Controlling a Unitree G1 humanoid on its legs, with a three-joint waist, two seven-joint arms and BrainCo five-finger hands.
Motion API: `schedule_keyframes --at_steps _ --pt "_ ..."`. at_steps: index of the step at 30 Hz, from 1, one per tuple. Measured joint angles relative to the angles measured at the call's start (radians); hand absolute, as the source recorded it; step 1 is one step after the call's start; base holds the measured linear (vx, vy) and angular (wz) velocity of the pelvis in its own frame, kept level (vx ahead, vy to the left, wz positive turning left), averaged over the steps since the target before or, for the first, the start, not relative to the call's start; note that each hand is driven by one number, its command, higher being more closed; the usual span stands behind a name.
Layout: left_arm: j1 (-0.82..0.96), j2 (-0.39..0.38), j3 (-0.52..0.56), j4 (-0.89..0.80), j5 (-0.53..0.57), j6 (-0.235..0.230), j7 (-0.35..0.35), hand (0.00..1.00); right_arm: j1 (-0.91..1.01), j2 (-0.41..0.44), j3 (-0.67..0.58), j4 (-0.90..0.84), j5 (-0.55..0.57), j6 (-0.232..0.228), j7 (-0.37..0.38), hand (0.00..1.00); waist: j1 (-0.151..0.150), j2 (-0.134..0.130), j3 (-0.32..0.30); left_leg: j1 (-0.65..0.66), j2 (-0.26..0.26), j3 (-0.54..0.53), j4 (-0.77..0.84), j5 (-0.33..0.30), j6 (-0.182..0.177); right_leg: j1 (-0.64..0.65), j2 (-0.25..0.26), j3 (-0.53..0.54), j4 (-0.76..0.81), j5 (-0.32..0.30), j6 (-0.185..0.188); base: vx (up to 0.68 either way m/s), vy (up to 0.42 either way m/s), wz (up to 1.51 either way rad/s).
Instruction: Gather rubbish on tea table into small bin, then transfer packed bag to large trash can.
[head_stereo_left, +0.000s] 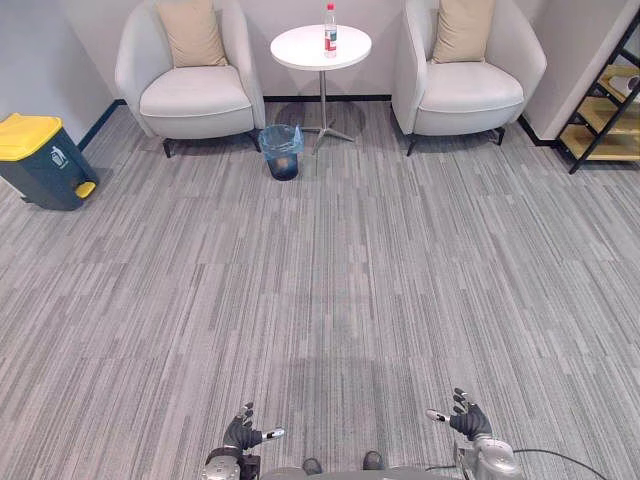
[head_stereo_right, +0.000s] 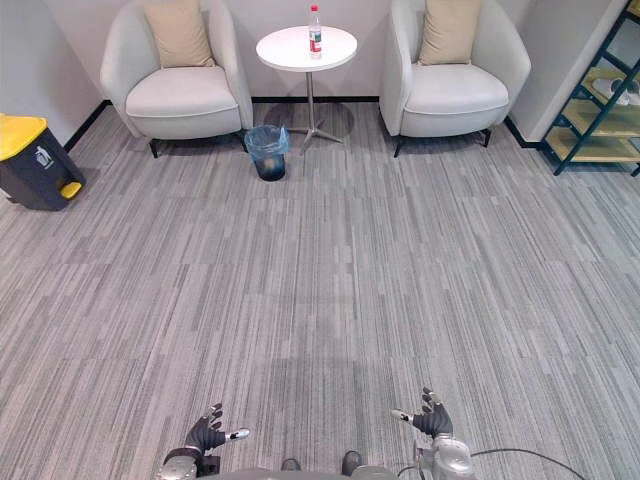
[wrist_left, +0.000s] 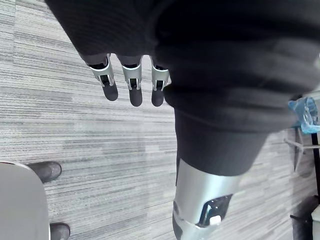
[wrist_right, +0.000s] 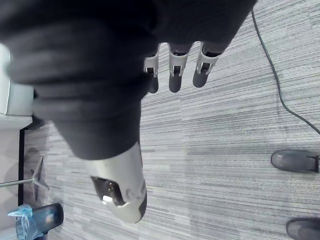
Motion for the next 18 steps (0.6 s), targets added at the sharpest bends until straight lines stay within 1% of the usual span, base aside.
schedule_keyframes --at_steps 1,2,4,6,8,10,11,12,13,14,15,16,17,18 --pt "0.000 0.000 0.000 0.000 0.000 0.000 0.000 0.00 0.000 0.000 0.000 0.000 0.000 0.000 0.000 0.00 -0.001 0.000 0.000 0.000 0.001 0.004 0.001 -0.003 0.001 0.000 0.001 0.001 -0.001 0.000 0.000 0.00 -0.034 -0.18" --pt "-0.001 0.000 0.000 -0.001 0.000 0.000 0.000 0.00 0.000 0.000 -0.001 0.000 0.001 0.000 0.000 0.00 -0.001 0.001 0.000 -0.002 0.006 0.016 0.011 -0.015 0.010 -0.003 0.006 0.010 -0.002 0.000 0.000 0.01 -0.030 -0.31" --pt "0.001 0.001 0.000 -0.001 -0.003 0.000 0.000 0.00 0.000 0.000 -0.001 0.000 0.009 0.000 0.001 0.00 0.005 -0.001 0.001 -0.012 0.016 0.046 0.042 -0.043 0.014 -0.013 0.013 0.036 -0.001 -0.001 0.001 0.02 -0.030 -0.42" --pt "-0.004 0.002 0.000 -0.006 -0.013 0.000 0.000 0.00 -0.005 -0.001 -0.012 -0.001 0.019 0.000 0.001 0.00 0.007 -0.003 0.004 -0.040 0.025 0.071 0.092 -0.079 0.010 -0.021 0.016 0.062 -0.001 -0.002 0.002 0.06 -0.029 -0.36" --pt "-0.007 0.002 0.001 -0.007 -0.014 0.000 0.000 0.00 -0.006 -0.003 -0.027 -0.001 0.020 0.000 0.002 0.00 0.006 0.000 0.005 -0.054 0.031 0.082 0.117 -0.100 0.014 -0.036 0.019 0.078 0.003 -0.005 0.006 0.06 -0.009 -0.32" --pt "-0.010 0.004 0.002 -0.018 -0.033 0.000 0.000 0.00 -0.009 -0.012 -0.027 0.000 0.021 0.001 0.002 0.00 0.010 0.008 0.009 -0.071 0.040 0.105 0.152 -0.129 0.019 -0.061 0.023 0.103 0.041 -0.024 0.023 0.10 0.013 -0.41" --pt "-0.011 0.004 0.001 -0.027 -0.036 0.000 -0.001 0.00 -0.012 -0.015 -0.027 0.000 0.021 0.001 0.003 0.00 0.009 0.011 0.011 -0.077 0.042 0.113 0.166 -0.138 0.023 -0.086 0.023 0.105 0.088 -0.048 0.033 0.09 0.046 -0.30" --pt "-0.011 0.005 0.001 -0.038 -0.041 0.000 -0.001 0.00 -0.014 -0.019 -0.027 0.000 0.021 0.001 0.003 0.00 0.009 0.014 0.014 -0.080 0.043 0.125 0.186 -0.154 0.022 -0.127 0.022 0.107 0.182 -0.099 0.038 0.14 0.083 -0.21" --pt "-0.011 0.008 0.000 -0.043 -0.044 0.000 -0.001 0.00 -0.009 -0.022 -0.027 0.000 0.021 0.001 0.004 0.00 0.004 0.014 0.016 -0.072 0.037 0.127 0.210 -0.174 0.028 -0.185 0.008 0.092 0.338 -0.170 0.073 0.12 0.087 -0.06" --pt "-0.011 0.010 0.000 -0.044 -0.045 0.000 -0.001 0.00 -0.007 -0.022 -0.027 0.000 0.021 0.001 0.004 0.00 0.001 0.011 0.020 -0.065 0.031 0.126 0.218 -0.180 0.026 -0.208 -0.003 0.076 0.415 -0.195 0.090 0.10 0.082 0.16" --pt "-0.012 0.014 -0.002 -0.045 -0.049 -0.001 -0.001 0.00 -0.006 -0.021 -0.027 0.000 0.022 0.001 0.007 0.00 -0.002 0.010 0.026 -0.052 0.023 0.125 0.227 -0.185 0.032 -0.247 -0.021 0.050 0.531 -0.218 0.109 0.08 0.080 0.25" --pt "-0.010 0.025 -0.013 -0.044 -0.050 0.000 -0.001 0.00 0.001 -0.019 -0.026 0.000 0.022 0.001 0.013 0.00 -0.003 0.007 0.036 -0.026 0.013 0.123 0.228 -0.190 0.041 -0.302 -0.047 0.020 0.699 -0.222 0.115 0.09 0.072 0.26" --pt "-0.012 0.032 -0.019 -0.044 -0.050 0.000 -0.001 0.00 0.003 -0.017 -0.026 0.000 0.023 0.001 0.018 0.00 -0.003 0.004 0.045 -0.009 0.009 0.120 0.228 -0.195 0.048 -0.331 -0.063 0.000 0.771 -0.222 0.115 0.16 0.077 0.36" --pt "-0.018 0.049 -0.030 -0.044 -0.051 0.000 -0.001 0.00 0.009 -0.018 -0.025 0.002 0.024 0.001 0.023 0.00 -0.007 0.008 0.056 0.022 0.004 0.099 0.221 -0.227 0.071 -0.388 -0.104 -0.061 0.911 -0.255 0.107 0.15 0.043 0.31"
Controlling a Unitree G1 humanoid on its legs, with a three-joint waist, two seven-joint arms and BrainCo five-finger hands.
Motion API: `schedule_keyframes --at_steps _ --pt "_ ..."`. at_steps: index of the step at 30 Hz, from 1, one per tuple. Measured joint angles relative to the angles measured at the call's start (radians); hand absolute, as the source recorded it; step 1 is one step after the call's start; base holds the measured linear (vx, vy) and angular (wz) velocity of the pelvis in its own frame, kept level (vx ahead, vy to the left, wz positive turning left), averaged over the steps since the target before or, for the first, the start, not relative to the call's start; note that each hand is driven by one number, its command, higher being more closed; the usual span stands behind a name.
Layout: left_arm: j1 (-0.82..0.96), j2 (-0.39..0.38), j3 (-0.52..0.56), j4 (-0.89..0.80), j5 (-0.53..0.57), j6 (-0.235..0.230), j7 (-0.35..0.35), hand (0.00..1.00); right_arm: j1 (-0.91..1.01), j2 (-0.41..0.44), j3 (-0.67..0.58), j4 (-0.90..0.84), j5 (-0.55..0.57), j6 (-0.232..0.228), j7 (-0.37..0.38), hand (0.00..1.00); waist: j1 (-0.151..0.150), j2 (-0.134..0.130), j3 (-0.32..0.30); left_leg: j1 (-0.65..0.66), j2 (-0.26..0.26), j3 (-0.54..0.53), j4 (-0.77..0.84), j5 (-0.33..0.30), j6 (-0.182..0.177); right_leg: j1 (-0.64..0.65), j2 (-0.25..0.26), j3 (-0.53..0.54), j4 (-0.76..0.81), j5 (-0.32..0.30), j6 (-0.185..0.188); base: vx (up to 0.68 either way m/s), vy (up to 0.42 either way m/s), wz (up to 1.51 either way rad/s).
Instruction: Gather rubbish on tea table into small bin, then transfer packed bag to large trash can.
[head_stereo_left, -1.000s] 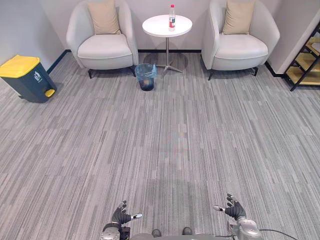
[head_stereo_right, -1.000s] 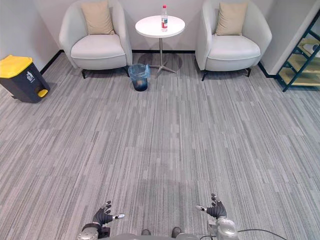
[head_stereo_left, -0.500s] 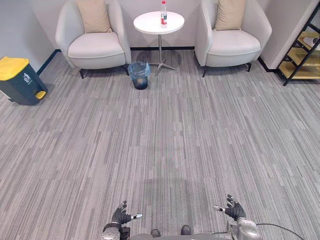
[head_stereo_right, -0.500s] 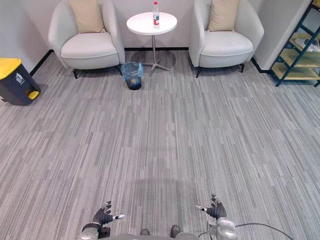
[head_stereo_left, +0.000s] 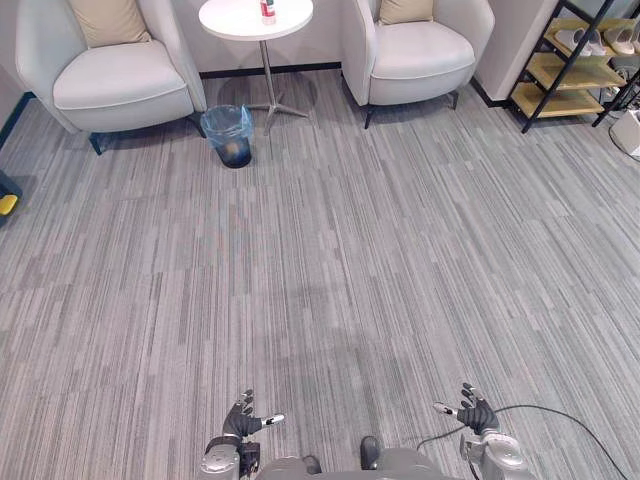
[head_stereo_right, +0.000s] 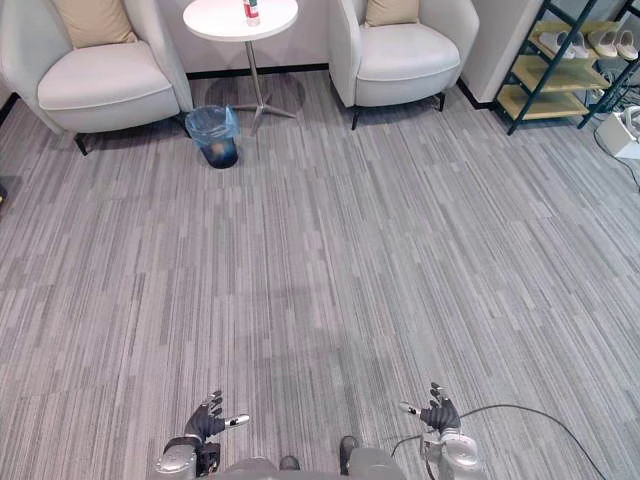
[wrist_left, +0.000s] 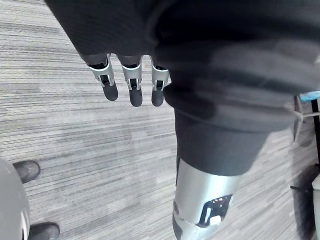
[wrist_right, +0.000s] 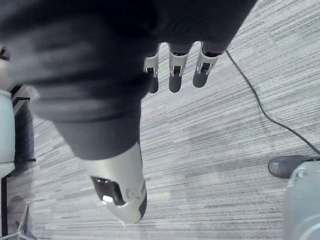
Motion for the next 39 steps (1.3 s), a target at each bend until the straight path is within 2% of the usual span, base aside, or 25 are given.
schedule_keyframes --at_steps 3,4,5,6,7,8,9,10,12,13,14,17,18,20,23,24,25,26,27,29,32,34,36,37,39 --pt "-0.003 0.009 0.004 0.000 -0.004 0.001 0.001 0.00 -0.016 -0.004 0.003 0.026 0.000 0.000 0.001 0.00 -0.003 -0.006 0.016 0.050 0.000 -0.027 -0.041 -0.009 0.001 -0.069 -0.043 -0.076 0.007 -0.043 -0.028 0.19 -0.014 0.33" --pt "-0.005 0.007 0.015 0.000 -0.007 0.001 0.001 0.00 -0.020 -0.008 0.003 0.027 0.000 0.000 0.001 0.00 -0.022 0.013 0.028 0.064 0.022 -0.043 -0.055 -0.011 -0.002 -0.095 -0.038 -0.107 -0.056 -0.043 -0.038 0.25 -0.096 0.44" --pt "-0.008 0.004 0.021 0.000 -0.008 0.001 0.001 0.00 -0.027 -0.011 0.003 0.027 0.000 -0.001 0.001 0.00 -0.029 0.009 0.030 0.073 0.037 -0.048 -0.061 -0.011 -0.003 -0.107 -0.032 -0.121 -0.091 -0.041 -0.043 0.36 -0.167 0.37" --pt "-0.018 0.001 0.026 0.001 -0.010 0.001 0.001 0.00 -0.030 -0.023 0.003 0.027 -0.001 -0.001 0.001 0.00 -0.033 0.027 0.042 0.089 0.064 -0.052 -0.072 -0.010 -0.006 -0.138 -0.013 -0.148 -0.188 -0.008 -0.074 0.33 -0.152 0.19" --pt "-0.022 0.000 0.030 0.001 -0.010 0.000 0.001 0.00 -0.028 -0.027 0.003 0.026 0.000 -0.002 0.000 0.00 -0.034 0.027 0.042 0.093 0.070 -0.053 -0.073 -0.006 -0.021 -0.150 -0.002 -0.155 -0.257 0.028 -0.077 0.46 -0.191 0.15" --pt "-0.019 0.004 0.030 0.001 -0.013 -0.001 -0.001 0.00 -0.012 -0.028 0.004 0.025 -0.001 -0.004 0.000 0.00 -0.031 0.003 0.037 0.106 0.060 -0.056 -0.081 -0.003 -0.063 -0.147 -0.001 -0.151 -0.407 0.166 -0.107 0.36 -0.151 0.18" --pt "-0.018 0.000 0.032 0.012 -0.013 -0.001 0.000 0.00 -0.004 -0.035 0.002 0.027 -0.002 -0.005 0.000 0.00 -0.037 0.001 0.039 0.133 0.067 -0.060 -0.079 -0.022 -0.094 -0.147 -0.002 -0.143 -0.389 0.257 -0.172 0.49 -0.196 0.05" --pt "-0.025 -0.014 0.034 0.022 -0.013 -0.001 -0.002 0.00 -0.011 -0.047 0.001 0.030 -0.003 -0.002 0.000 0.00 -0.038 0.029 0.038 0.136 0.109 -0.058 -0.058 -0.020 -0.116 -0.148 0.022 -0.163 -0.352 0.210 -0.185 0.48 -0.240 0.00" --pt "-0.045 -0.017 0.035 0.024 -0.013 0.000 0.000 0.00 -0.017 -0.044 0.001 0.024 -0.003 -0.006 0.001 0.00 -0.041 0.032 0.038 0.080 0.137 -0.063 0.080 0.016 -0.176 -0.123 0.044 -0.175 -0.363 0.174 -0.202 0.57 -0.310 -0.02" --pt "-0.055 -0.025 0.042 0.027 -0.014 0.000 0.000 0.00 -0.015 -0.044 0.003 0.030 -0.003 -0.004 0.000 0.00 -0.047 0.035 0.039 0.010 0.169 -0.084 0.253 0.068 -0.194 -0.064 0.066 -0.183 -0.414 0.162 -0.205 0.57 -0.310 0.11" --pt "-0.051 -0.032 0.042 0.028 -0.013 0.000 -0.001 0.00 -0.007 -0.044 0.013 0.031 -0.003 -0.004 0.001 0.00 -0.049 0.035 0.041 -0.061 0.204 -0.113 0.465 0.169 -0.176 0.033 0.093 -0.184 -0.497 0.163 -0.209 0.46 -0.238 0.13" --pt "-0.047 -0.041 0.042 0.024 -0.015 0.000 -0.001 0.00 -0.001 -0.044 0.048 0.031 0.015 -0.008 -0.001 0.00 -0.042 0.031 0.048 -0.210 0.312 -0.067 0.872 0.135 -0.127 0.234 0.145 -0.170 -0.635 0.161 -0.218 0.37 -0.161 -0.14" --pt "-0.049 -0.045 0.042 0.010 -0.016 0.000 -0.001 0.00 -0.010 -0.044 0.048 0.031 0.025 -0.010 -0.003 0.00 -0.022 0.017 0.054 -0.282 0.322 -0.032 0.907 0.121 -0.106 0.282 0.151 -0.142 -0.675 0.158 -0.221 0.44 -0.159 -0.42" --pt "-0.062 -0.047 0.052 0.003 -0.018 -0.001 0.001 0.00 -0.032 -0.042 0.045 0.034 0.033 -0.010 -0.005 0.00 -0.015 0.026 0.062 -0.370 0.313 0.000 0.841 0.092 -0.097 0.331 0.147 -0.117 -0.709 0.159 -0.218 0.34 -0.051 -0.40" --pt "-0.065 -0.052 0.075 0.003 -0.020 0.000 0.004 0.00 -0.047 -0.025 0.029 0.036 0.033 -0.008 -0.011 0.00 0.006 0.008 0.086 -0.438 0.240 0.045 0.589 0.072 -0.098 0.399 0.107 -0.069 -0.745 0.147 -0.198 0.34 0.095 -0.47" --pt "-0.071 -0.065 0.074 0.004 -0.020 -0.001 0.006 0.00 -0.033 -0.024 0.025 0.031 0.031 -0.008 -0.026 0.00 0.007 0.006 0.089 -0.447 0.168 0.058 0.285 0.110 -0.123 0.429 0.077 -0.068 -0.765 0.120 -0.156 0.46 0.233 -0.16" --pt "-0.070 -0.075 0.074 0.007 -0.020 -0.001 0.008 0.00 -0.022 -0.027 0.026 0.031 0.031 -0.007 -0.029 0.00 0.009 0.034 0.078 -0.456 0.161 0.057 0.156 0.164 -0.113 0.441 0.084 -0.063 -0.767 0.096 -0.131 0.58 0.330 -0.29" --pt "-0.058 -0.079 0.075 0.018 -0.020 -0.001 0.014 0.00 -0.014 -0.021 0.036 0.034 0.030 -0.004 -0.034 0.00 0.031 0.050 0.069 -0.446 0.156 0.050 0.130 0.275 -0.044 0.451 0.084 -0.038 -0.747 0.062 -0.105 0.43 0.281 -0.36" --pt "-0.055 -0.079 0.076 0.019 -0.020 -0.001 0.018 0.00 -0.017 -0.017 0.049 0.035 0.028 -0.002 -0.046 0.00 0.036 0.052 0.065 -0.441 0.146 0.047 0.139 0.296 -0.009 0.458 0.076 -0.023 -0.738 0.048 -0.090 0.46 0.262 -0.26" --pt "-0.060 -0.072 0.076 0.021 -0.020 -0.002 0.024 0.00 -0.033 0.019 0.083 0.035 -0.003 -0.003 -0.059 0.00 0.038 -0.009 0.047 -0.455 0.087 0.059 0.186 0.212 0.004 0.465 0.006 -0.025 -0.734 0.015 -0.053 0.48 0.240 0.06" --pt "-0.060 -0.084 0.070 0.032 -0.027 0.000 0.023 0.00 -0.069 0.040 0.086 0.034 -0.052 -0.003 -0.064 0.00 0.047 -0.018 0.042 -0.399 0.053 0.073 0.205 0.120 0.015 0.369 -0.047 0.018 -0.427 -0.009 -0.012 0.45 0.226 0.00" --pt "-0.058 -0.068 0.038 0.033 -0.028 0.001 0.025 0.00 -0.068 0.049 0.089 0.032 -0.078 -0.003 -0.063 0.00 0.054 -0.028 0.036 -0.300 0.025 0.074 0.185 0.074 0.023 0.262 -0.082 0.065 -0.077 0.018 0.050 0.47 0.155 0.13" --pt "-0.061 -0.051 0.027 0.035 -0.028 0.001 0.024 0.00 -0.068 0.049 0.089 0.032 -0.083 -0.003 -0.059 0.00 0.053 -0.028 0.036 -0.215 0.003 0.061 0.157 0.049 0.029 0.186 -0.097 0.047 0.099 0.008 0.031 0.46 0.076 0.34" --pt "-0.064 -0.051 0.022 0.036 -0.028 0.001 0.025 0.00 -0.071 0.049 0.092 0.035 -0.087 -0.003 -0.056 0.00 0.032 -0.027 0.035 -0.169 -0.004 0.036 0.127 0.046 0.030 0.140 -0.099 0.004 0.131 -0.012 -0.005 0.54 0.036 0.51" --pt "-0.074 -0.049 0.022 0.037 -0.030 0.001 0.027 0.00 -0.075 0.044 0.113 0.036 -0.088 -0.003 -0.054 0.00 0.020 -0.014 0.038 -0.091 0.008 0.010 0.062 0.046 0.030 0.058 -0.085 -0.086 0.067 -0.042 -0.054 0.51 -0.020 0.44"
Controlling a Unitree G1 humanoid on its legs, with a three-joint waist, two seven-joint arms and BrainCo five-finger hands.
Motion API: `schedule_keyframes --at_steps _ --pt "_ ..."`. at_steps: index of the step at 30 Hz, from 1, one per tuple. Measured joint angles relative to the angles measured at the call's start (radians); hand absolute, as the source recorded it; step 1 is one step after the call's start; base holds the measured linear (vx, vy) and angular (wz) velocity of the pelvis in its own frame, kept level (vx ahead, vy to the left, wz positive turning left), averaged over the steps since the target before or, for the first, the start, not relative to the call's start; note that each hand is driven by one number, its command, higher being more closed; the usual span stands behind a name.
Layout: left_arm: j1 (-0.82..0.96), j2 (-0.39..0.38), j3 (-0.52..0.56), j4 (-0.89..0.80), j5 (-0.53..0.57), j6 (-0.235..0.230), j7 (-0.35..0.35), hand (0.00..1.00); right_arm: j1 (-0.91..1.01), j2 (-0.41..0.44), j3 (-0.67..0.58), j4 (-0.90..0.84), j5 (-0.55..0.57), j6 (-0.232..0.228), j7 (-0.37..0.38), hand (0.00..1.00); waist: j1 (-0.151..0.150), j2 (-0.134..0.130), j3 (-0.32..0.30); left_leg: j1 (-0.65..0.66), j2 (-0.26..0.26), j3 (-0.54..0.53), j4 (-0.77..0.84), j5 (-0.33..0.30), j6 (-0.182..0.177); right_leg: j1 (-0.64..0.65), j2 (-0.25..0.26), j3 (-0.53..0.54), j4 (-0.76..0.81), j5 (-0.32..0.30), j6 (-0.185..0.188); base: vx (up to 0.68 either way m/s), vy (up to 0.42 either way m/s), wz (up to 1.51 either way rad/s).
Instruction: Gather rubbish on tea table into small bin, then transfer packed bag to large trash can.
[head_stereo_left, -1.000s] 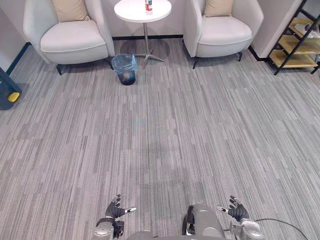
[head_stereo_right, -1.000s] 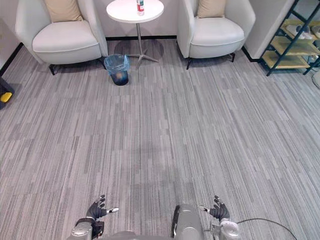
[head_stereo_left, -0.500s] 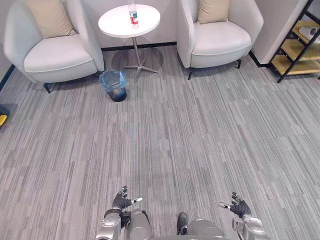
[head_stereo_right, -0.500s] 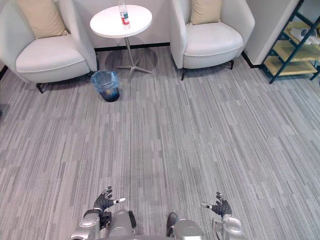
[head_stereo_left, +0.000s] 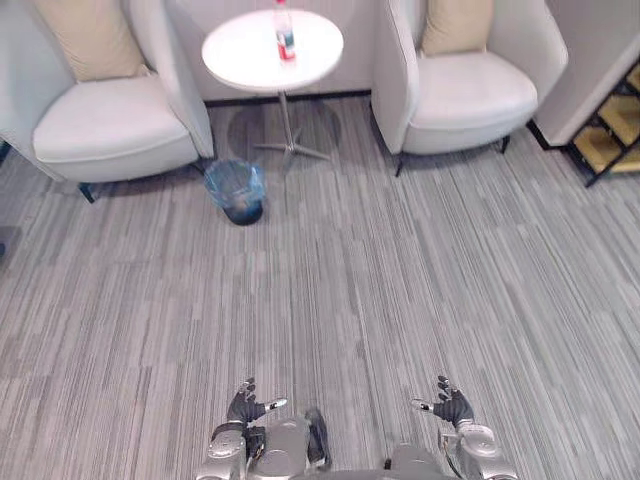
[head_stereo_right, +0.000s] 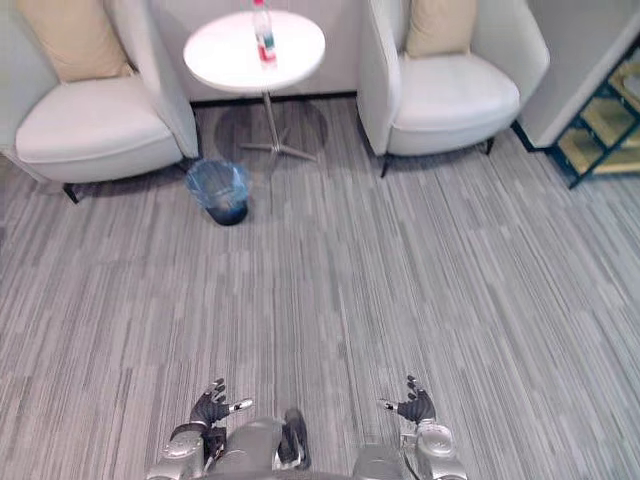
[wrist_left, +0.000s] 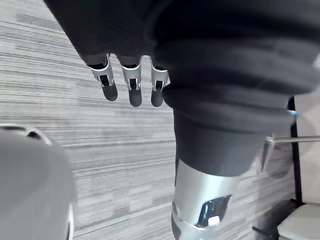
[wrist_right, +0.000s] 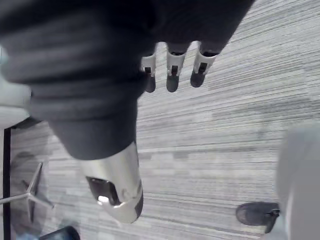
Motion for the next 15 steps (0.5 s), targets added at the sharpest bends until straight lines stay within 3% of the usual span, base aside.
schedule_keyframes --at_steps 1,2,4,5,6,7,9,10,11,12,13,14,15 --pt "-0.002 -0.001 0.000 0.001 -0.002 0.000 0.000 0.00 0.000 0.000 0.001 0.001 0.000 0.000 0.001 0.00 -0.003 0.006 0.002 0.018 0.008 -0.009 -0.011 0.000 0.000 -0.020 0.010 -0.019 -0.041 -0.006 -0.005 0.47 -0.073 0.45" --pt "-0.007 -0.003 0.000 0.002 -0.007 0.000 0.001 0.00 -0.003 -0.001 -0.001 -0.006 0.004 -0.001 0.005 0.00 -0.019 0.023 0.012 0.073 0.042 -0.032 -0.043 0.000 -0.001 -0.071 0.053 -0.043 -0.213 0.000 -0.018 0.46 -0.113 0.43" --pt "-0.009 0.000 -0.001 0.002 -0.006 0.000 0.001 0.00 -0.011 -0.002 0.000 -0.005 0.003 0.000 0.005 0.00 -0.028 0.022 0.011 0.104 0.056 -0.046 -0.062 0.003 -0.012 -0.092 0.081 -0.042 -0.372 0.055 -0.025 0.47 -0.143 0.45" --pt "-0.005 0.009 -0.003 0.003 -0.007 -0.001 0.001 0.00 0.000 0.000 0.003 -0.004 0.003 0.000 0.006 0.00 -0.036 0.004 0.003 0.129 0.050 -0.063 -0.078 -0.002 -0.066 -0.087 0.090 -0.030 -0.545 0.186 -0.039 0.50 -0.195 0.57" --pt "-0.003 0.014 -0.003 0.005 -0.006 -0.001 -0.002 0.00 0.015 0.002 0.004 0.000 0.003 0.000 0.007 0.00 -0.038 -0.027 -0.011 0.155 0.035 -0.084 -0.077 -0.025 -0.103 -0.088 0.089 -0.003 -0.579 0.348 -0.083 0.61 -0.237 0.56" --pt "-0.005 -0.011 0.001 0.025 -0.006 0.000 -0.001 0.00 0.011 -0.018 -0.002 0.015 0.003 0.003 0.005 0.00 -0.037 0.010 -0.012 0.176 0.077 -0.111 -0.068 -0.040 -0.132 -0.095 0.105 -0.019 -0.512 0.323 -0.110 0.42 -0.169 0.36" --pt "-0.006 -0.020 0.001 0.025 -0.005 0.000 -0.003 0.00 -0.001 -0.033 -0.001 0.024 0.004 0.002 0.006 0.00 -0.040 0.029 -0.025 0.130 0.112 -0.136 0.029 -0.028 -0.154 -0.079 0.131 -0.039 -0.530 0.269 -0.116 0.48 -0.259 0.20" --pt "-0.016 -0.029 0.003 0.030 -0.005 0.000 -0.005 0.00 -0.008 -0.035 -0.001 0.037 0.005 0.002 0.007 0.00 -0.042 0.048 -0.024 0.061 0.147 -0.164 0.171 -0.015 -0.176 -0.039 0.157 -0.062 -0.574 0.262 -0.127 0.56 -0.325 0.30" --pt "-0.022 -0.038 0.013 0.032 -0.005 0.001 -0.005 0.00 -0.008 -0.032 0.000 0.049 0.008 0.003 0.007 0.00 -0.042 0.055 -0.020 0.003 0.173 -0.186 0.315 0.021 -0.223 0.014 0.177 -0.075 -0.620 0.260 -0.134 0.36 -0.203 0.32" --pt "-0.023 -0.043 0.018 0.031 -0.005 0.001 -0.005 0.00 -0.008 -0.029 0.006 0.052 0.013 0.004 0.007 0.00 -0.040 0.057 -0.019 -0.031 0.189 -0.199 0.415 0.046 -0.233 0.057 0.192 -0.077 -0.653 0.258 -0.139 0.34 -0.156 0.26" --pt "-0.021 -0.047 0.018 0.031 -0.005 0.001 -0.006 0.00 -0.004 -0.026 0.015 0.050 0.018 0.003 0.007 0.00 -0.036 0.056 -0.012 -0.091 0.228 -0.200 0.612 0.046 -0.233 0.156 0.212 -0.089 -0.715 0.252 -0.147 0.40 -0.173 0.22" --pt "-0.021 -0.047 0.018 0.030 -0.005 0.001 -0.006 0.00 -0.003 -0.023 0.024 0.050 0.024 0.002 0.006 0.00 -0.026 0.047 -0.007 -0.153 0.255 -0.166 0.743 0.029 -0.209 0.230 0.221 -0.093 -0.755 0.242 -0.157 0.37 -0.161 0.18" --pt "-0.024 -0.047 0.018 0.029 -0.005 0.001 -0.006 0.00 -0.003 -0.022 0.023 0.050 0.028 0.001 0.006 0.00 -0.019 0.043 -0.005 -0.184 0.262 -0.146 0.774 0.019 -0.193 0.258 0.221 -0.093 -0.770 0.239 -0.158 0.38 -0.159 0.08"
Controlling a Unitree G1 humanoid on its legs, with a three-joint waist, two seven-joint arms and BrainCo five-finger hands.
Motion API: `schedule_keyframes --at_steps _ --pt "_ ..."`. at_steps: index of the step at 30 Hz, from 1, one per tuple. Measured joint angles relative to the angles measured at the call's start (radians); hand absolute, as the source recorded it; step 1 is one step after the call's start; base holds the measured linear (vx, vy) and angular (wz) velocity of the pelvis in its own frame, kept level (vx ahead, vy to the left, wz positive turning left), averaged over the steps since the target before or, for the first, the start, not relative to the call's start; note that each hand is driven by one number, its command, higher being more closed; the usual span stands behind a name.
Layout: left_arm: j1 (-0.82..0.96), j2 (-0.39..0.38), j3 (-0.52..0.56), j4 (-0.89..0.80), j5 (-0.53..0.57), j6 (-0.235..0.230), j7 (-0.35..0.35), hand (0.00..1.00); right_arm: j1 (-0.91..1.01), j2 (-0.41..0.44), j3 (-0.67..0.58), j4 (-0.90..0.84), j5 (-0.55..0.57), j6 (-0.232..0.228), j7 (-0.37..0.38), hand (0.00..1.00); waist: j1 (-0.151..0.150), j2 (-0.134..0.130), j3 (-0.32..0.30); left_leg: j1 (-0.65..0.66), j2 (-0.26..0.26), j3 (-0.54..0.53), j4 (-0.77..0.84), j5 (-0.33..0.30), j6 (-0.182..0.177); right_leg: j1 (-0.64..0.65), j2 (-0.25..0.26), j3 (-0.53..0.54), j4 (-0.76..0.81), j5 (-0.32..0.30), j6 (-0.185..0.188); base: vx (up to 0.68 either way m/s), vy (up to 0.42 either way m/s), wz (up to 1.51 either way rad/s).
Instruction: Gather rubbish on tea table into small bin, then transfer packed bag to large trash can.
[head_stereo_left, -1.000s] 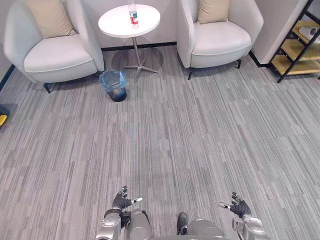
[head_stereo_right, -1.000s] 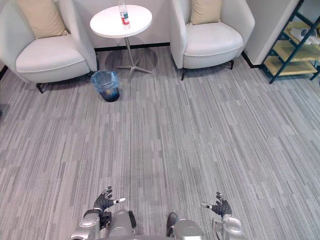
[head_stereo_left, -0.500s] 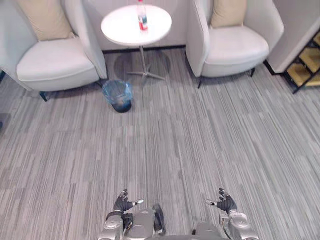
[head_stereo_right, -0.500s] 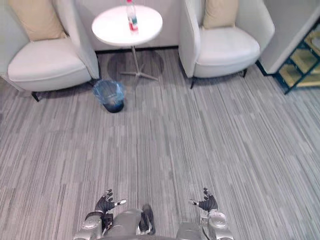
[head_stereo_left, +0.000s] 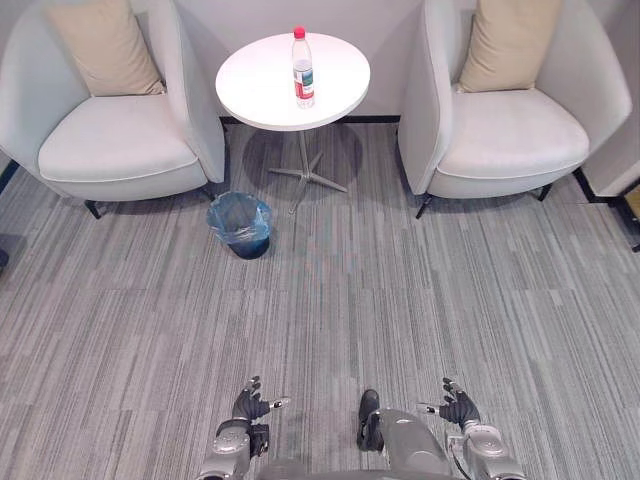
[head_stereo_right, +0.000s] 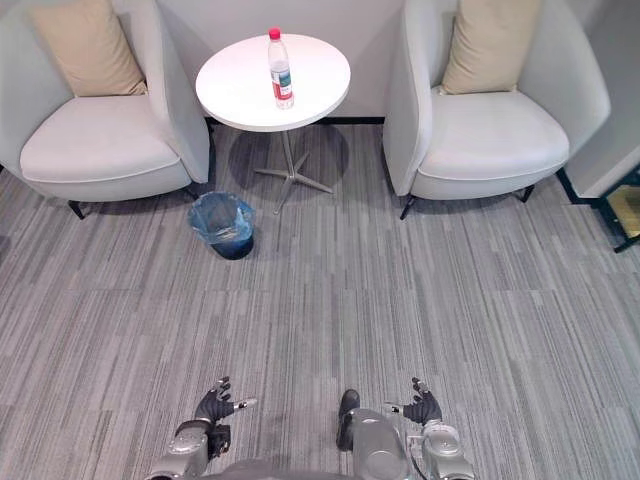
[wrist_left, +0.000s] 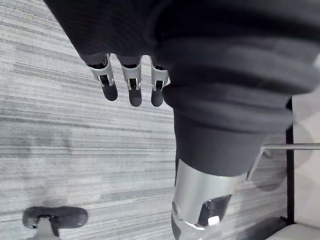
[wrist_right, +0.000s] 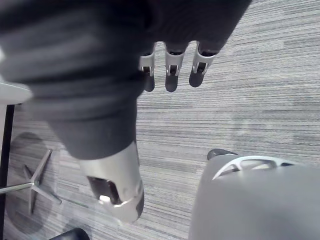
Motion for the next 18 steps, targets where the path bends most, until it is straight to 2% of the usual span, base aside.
schedule_keyframes --at_steps 1,3,5,6,7,8,9,10,11,13,14,15,16,17,18 --pt "-0.003 -0.003 0.000 -0.017 0.000 -0.001 0.000 0.00 -0.006 0.001 -0.008 0.000 0.016 -0.001 -0.002 0.00 0.015 -0.012 0.006 -0.087 -0.001 0.044 -0.013 -0.019 0.031 0.047 -0.003 0.005 -0.039 0.000 0.001 0.28 -0.105 -0.01" --pt "-0.007 -0.006 0.000 -0.024 0.000 -0.001 0.000 0.00 -0.025 0.001 -0.014 -0.001 0.026 0.000 -0.005 0.00 0.034 -0.008 0.011 -0.159 -0.017 0.073 -0.143 -0.029 0.046 0.072 -0.007 0.015 -0.067 0.001 0.002 0.29 -0.019 -0.14" --pt "-0.008 -0.001 0.001 -0.030 0.000 -0.002 0.003 0.00 -0.036 0.014 -0.028 -0.002 0.026 0.000 -0.015 0.00 0.039 -0.031 0.025 -0.182 -0.108 0.072 -0.436 -0.016 0.041 0.110 -0.050 0.025 -0.082 -0.019 0.036 0.33 0.117 -0.12" --pt "-0.008 -0.003 0.000 -0.030 0.000 -0.002 0.002 0.00 -0.036 0.013 -0.028 -0.002 0.026 0.000 -0.018 0.00 0.038 -0.038 0.029 -0.183 -0.133 0.065 -0.514 -0.007 0.036 0.117 -0.060 0.028 -0.083 -0.026 0.046 0.28 0.158 -0.03" --pt "-0.007 -0.007 -0.001 -0.029 0.000 -0.002 0.002 0.00 -0.039 0.013 -0.028 -0.002 0.026 0.000 -0.019 0.00 0.039 -0.034 0.030 -0.184 -0.153 0.054 -0.587 0.013 0.036 0.124 -0.070 0.032 -0.085 -0.034 0.059 0.29 0.206 -0.19" --pt "0.001 -0.021 -0.002 -0.025 -0.001 -0.002 0.002 0.00 -0.031 0.006 -0.027 -0.001 0.026 0.000 -0.019 0.00 0.041 -0.008 0.020 -0.169 -0.171 0.023 -0.742 0.074 0.035 0.128 -0.070 0.050 -0.085 -0.056 0.089 0.24 0.200 -0.27" --pt "0.004 -0.026 -0.003 -0.021 -0.001 -0.002 0.002 0.00 -0.026 0.004 -0.023 -0.001 0.026 0.000 -0.019 0.00 0.044 0.005 0.019 -0.166 -0.171 0.020 -0.769 0.102 0.047 0.130 -0.066 0.064 -0.083 -0.076 0.102 0.31 0.277 -0.43" --pt "0.004 -0.024 -0.003 -0.016 -0.001 -0.002 0.002 0.00 -0.012 0.009 -0.016 0.000 0.025 0.001 -0.018 0.00 0.058 0.008 0.015 -0.165 -0.174 0.023 -0.739 0.151 0.091 0.136 -0.078 0.090 -0.061 -0.110 0.123 0.35 0.285 -0.46" --pt "0.004 -0.017 -0.002 -0.018 -0.001 -0.002 0.003 0.00 -0.002 0.019 -0.013 0.000 0.023 0.003 -0.018 0.00 0.067 -0.005 0.010 -0.166 -0.189 0.032 -0.700 0.157 0.101 0.145 -0.102 0.106 -0.048 -0.135 0.144 0.44 0.306 -0.41" --pt "0.012 0.008 -0.002 -0.017 -0.001 -0.002 0.002 0.00 0.007 0.036 -0.011 0.000 0.020 0.003 -0.018 0.00 0.067 -0.046 -0.002 -0.169 -0.224 0.049 -0.657 0.129 0.128 0.157 -0.146 0.109 -0.035 -0.170 0.168 0.40 0.202 -0.19" --pt "0.014 0.022 -0.002 -0.017 -0.001 -0.001 0.002 0.00 0.014 0.044 -0.011 0.000 0.013 0.003 -0.016 0.00 0.068 -0.077 -0.016 -0.161 -0.250 0.069 -0.648 0.087 0.138 0.126 -0.182 0.128 0.054 -0.200 0.181 0.44 0.188 -0.32" --pt "0.012 0.023 -0.002 -0.017 -0.002 0.001 0.002 0.00 0.013 0.043 -0.013 -0.002 0.013 0.003 -0.015 0.00 0.079 -0.079 -0.018 -0.137 -0.259 0.086 -0.656 0.065 0.154 0.044 -0.209 0.170 0.235 -0.210 0.191 0.43 0.198 -0.36" --pt "0.013 0.027 -0.005 -0.017 -0.002 0.001 0.002 0.00 0.013 0.046 -0.013 -0.002 0.013 0.003 -0.014 0.00 0.080 -0.078 -0.018 -0.115 -0.264 0.091 -0.664 0.061 0.158 0.001 -0.220 0.195 0.346 -0.201 0.204 0.34 0.182 -0.22" --pt "0.017 0.027 -0.015 -0.017 -0.001 0.001 0.002 0.00 0.021 0.053 -0.012 -0.002 0.012 0.004 -0.011 0.00 0.074 -0.083 -0.017 -0.073 -0.278 0.089 -0.678 0.041 0.164 -0.050 -0.238 0.215 0.499 -0.182 0.243 0.45 0.169 0.07" --pt "0.019 0.035 -0.026 -0.017 -0.001 0.001 0.002 0.00 0.025 0.061 -0.012 -0.001 0.008 0.005 0.000 0.00 0.069 -0.084 -0.016 -0.004 -0.289 0.084 -0.688 0.023 0.184 -0.096 -0.251 0.217 0.675 -0.186 0.242 0.57 0.145 0.21"
